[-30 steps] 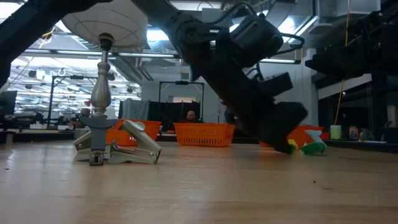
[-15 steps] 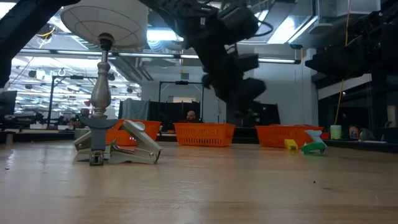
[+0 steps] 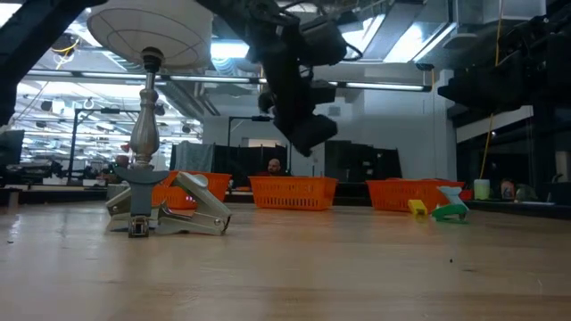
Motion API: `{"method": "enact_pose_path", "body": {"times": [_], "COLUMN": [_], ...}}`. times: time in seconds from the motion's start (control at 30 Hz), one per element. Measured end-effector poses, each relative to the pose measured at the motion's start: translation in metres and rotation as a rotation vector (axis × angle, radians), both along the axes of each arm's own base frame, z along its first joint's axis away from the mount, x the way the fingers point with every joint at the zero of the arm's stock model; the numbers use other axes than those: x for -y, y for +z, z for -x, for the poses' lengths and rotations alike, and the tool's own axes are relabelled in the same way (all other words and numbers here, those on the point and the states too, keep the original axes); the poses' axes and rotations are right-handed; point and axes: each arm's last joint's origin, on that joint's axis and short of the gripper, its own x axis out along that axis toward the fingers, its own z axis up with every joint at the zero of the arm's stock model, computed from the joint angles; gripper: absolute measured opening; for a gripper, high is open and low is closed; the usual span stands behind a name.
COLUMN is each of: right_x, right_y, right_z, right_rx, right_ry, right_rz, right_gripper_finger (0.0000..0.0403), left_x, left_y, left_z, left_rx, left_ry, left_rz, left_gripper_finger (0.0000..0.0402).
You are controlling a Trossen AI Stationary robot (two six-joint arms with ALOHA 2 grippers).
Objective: Pick and place Stapler, Stapler remover, tape
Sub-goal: Put the green stapler into the middle orange bin, then put the gray staple remover into the left orange bin
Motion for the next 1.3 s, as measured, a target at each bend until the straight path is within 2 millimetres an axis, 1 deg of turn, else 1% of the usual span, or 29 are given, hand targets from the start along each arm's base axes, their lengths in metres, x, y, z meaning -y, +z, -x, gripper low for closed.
{"method": "enact_pose_path", "body": {"times": [0.2, 0.4, 0.5, 0.73, 0.83, 0.93, 1.07, 1.17, 1.3], "right_x": [0.0, 0.0, 0.0, 0.0, 0.0, 0.0, 0.0, 0.0, 0.0], "right_y": [0.0, 0.0, 0.0, 0.0, 0.0, 0.0, 0.0, 0.0, 0.0], "right_z": [0.0, 0.0, 0.0, 0.0, 0.0, 0.0, 0.0, 0.0, 0.0], "right_rx": [0.0, 0.0, 0.0, 0.0, 0.0, 0.0, 0.0, 0.0, 0.0], "right_ry": [0.0, 0.0, 0.0, 0.0, 0.0, 0.0, 0.0, 0.0, 0.0], "right_rz": [0.0, 0.0, 0.0, 0.0, 0.0, 0.0, 0.0, 0.0, 0.0], "right_gripper_finger": [0.0188, 0.0188, 0.0188, 0.0188, 0.0188, 0.0188, 0.0188, 0.0188, 0.0188], "left_x": [-0.002, -0.002, -0.002, 0.0, 0.004, 0.017, 0.043, 0.067, 0.102], "left_y": [-0.006, -0.006, -0.006, -0.008, -0.003, 0.014, 0.039, 0.06, 0.078], "left_z": [0.004, 0.004, 0.004, 0.008, 0.012, 0.017, 0.029, 0.041, 0.052], "left_rx": [-0.026, -0.032, -0.03, -0.087, -0.106, -0.103, -0.121, -0.115, -0.06], "left_ry": [-0.017, -0.01, -0.022, -0.036, -0.046, -0.068, -0.112, -0.116, -0.148], "left_rz": [0.094, 0.082, 0.103, 0.128, 0.141, 0.129, 0.095, 0.045, 0.035], "left_gripper_finger": [0.0121, 0.015, 0.0165, 0.0204, 0.0211, 0.021, 0.0206, 0.0205, 0.0205]}}
